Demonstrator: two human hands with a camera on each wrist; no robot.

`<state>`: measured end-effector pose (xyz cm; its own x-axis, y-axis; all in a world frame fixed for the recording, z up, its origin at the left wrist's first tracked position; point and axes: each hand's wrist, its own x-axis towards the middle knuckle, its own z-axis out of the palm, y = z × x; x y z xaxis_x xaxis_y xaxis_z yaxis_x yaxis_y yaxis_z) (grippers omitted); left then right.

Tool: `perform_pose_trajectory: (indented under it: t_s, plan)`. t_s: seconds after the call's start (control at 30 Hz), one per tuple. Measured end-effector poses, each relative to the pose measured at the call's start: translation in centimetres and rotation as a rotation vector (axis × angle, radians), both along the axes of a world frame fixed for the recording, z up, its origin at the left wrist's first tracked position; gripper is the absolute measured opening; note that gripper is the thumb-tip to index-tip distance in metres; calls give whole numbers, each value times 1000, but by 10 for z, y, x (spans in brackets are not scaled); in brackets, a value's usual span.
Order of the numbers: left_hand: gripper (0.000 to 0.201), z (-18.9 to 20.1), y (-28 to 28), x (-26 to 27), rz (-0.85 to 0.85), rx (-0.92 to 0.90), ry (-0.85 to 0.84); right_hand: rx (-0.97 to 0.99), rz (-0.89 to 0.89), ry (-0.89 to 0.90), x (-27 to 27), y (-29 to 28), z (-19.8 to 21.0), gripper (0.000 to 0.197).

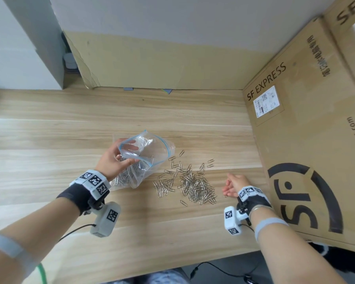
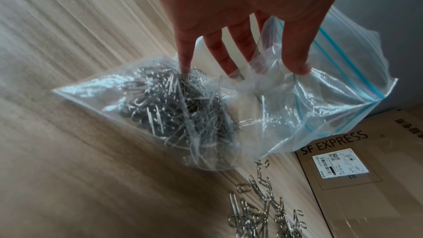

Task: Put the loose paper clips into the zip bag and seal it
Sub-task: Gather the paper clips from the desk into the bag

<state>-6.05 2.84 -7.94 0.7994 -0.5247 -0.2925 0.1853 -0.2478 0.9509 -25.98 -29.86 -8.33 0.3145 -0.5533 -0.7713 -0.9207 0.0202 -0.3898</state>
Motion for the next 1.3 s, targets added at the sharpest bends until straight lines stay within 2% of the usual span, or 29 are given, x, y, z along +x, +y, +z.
perform_pose_trajectory:
  t_s: [0.1,0.23,0.4,0.5,0.6,0.8,0.9,0.93,0.97,1.03,1.1,1.2,1.3]
  plan:
    - [45,1,0,-1,-7,8,-5,93,-44,-105,14,15,-2,35]
    - [46,3,-1,-2,-8,13,-5,217,30,-185,36,34,-5,31]
    - [46,3,0,-2,-2,17,-5,26,306,-182,36,38,2,16]
    - [47,4,1,-2,-1,19,-5,68,460,-16,19,32,9,34]
    - [46,4,1,-3,5,17,-15,147,467,58,11,37,6,42]
    - [45,7,1,-4,9,17,-5,173,391,-113,35,58,-3,34]
    - [45,7,1,-4,-3,38,-4,-20,559,-197,44,56,-3,15]
    - [45,7,1,-3,-3,44,-6,-114,654,-184,44,54,-2,29]
    - [45,7,1,-3,-2,47,-6,-184,734,-163,43,52,-1,52]
    - [45,7,1,-3,0,50,-2,-240,842,-92,41,54,2,88]
    - [45,7,1,-4,6,47,5,-262,1003,-46,39,59,1,106]
    - [48,8,0,-4,13,46,8,-361,1238,3,40,71,-6,114]
    - [47,10,0,-4,8,47,4,-429,1336,-25,41,80,-10,102]
